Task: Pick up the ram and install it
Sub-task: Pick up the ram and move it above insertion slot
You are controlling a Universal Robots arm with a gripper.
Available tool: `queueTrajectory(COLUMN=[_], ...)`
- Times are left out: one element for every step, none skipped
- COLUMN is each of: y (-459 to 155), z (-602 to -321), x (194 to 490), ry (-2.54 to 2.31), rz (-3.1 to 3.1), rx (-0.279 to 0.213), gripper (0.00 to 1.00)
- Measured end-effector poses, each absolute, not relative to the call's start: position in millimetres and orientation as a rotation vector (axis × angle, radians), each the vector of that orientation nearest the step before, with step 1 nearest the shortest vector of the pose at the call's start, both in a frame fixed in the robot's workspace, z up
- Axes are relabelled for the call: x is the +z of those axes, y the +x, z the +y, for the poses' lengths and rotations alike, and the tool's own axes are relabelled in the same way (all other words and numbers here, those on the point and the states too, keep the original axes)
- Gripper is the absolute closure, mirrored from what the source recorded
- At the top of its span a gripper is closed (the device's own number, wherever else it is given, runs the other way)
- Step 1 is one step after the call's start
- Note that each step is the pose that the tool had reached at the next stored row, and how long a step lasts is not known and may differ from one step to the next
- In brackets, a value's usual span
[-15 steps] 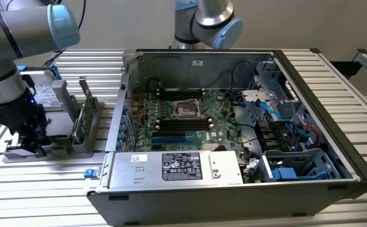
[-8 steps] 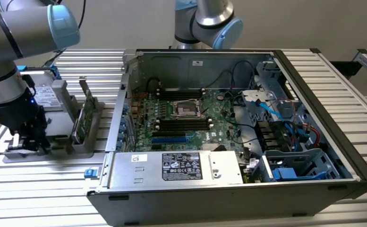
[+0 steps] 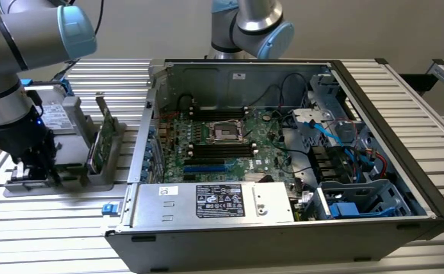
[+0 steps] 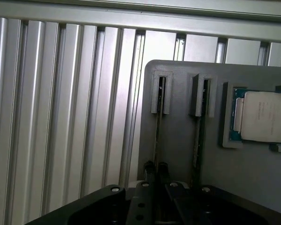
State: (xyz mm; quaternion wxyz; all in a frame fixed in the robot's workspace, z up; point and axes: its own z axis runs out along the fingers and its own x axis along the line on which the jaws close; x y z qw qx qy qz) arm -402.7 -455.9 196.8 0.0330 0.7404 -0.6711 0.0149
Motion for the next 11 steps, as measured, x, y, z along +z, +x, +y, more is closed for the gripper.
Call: queueTrajectory(y=[-402.7, -402.7, -402.7, -402.7, -402.7, -402.7, -402.7, -402.7, -402.7, -402.6, -402.6], z=[-455.9, -455.8, -455.9, -455.9, -455.9, -455.9, -455.9, -455.9, -455.9, -455.9, -455.8], x=[196.9, 196.8, 196.8, 196.8, 196.9, 196.8, 196.8, 196.8, 196.9, 197.0, 197.3], ry=[2.278, 2.277, 2.275, 2.274, 2.272, 2.270, 2.269, 2.268, 2.267, 2.267, 2.266], rz=[-2.066, -2.067, -2.069, -2.070, -2.072, -2.074, -2.075, -2.076, -2.077, -2.078, -2.079], rx=[0.046, 0.046, 0.046, 0.046, 0.045, 0.045, 0.045, 0.045, 0.045, 0.045, 0.045], gripper=[0.87, 0.87, 0.87, 0.87, 0.87, 0.87, 0.87, 0.87, 0.87, 0.87, 0.87])
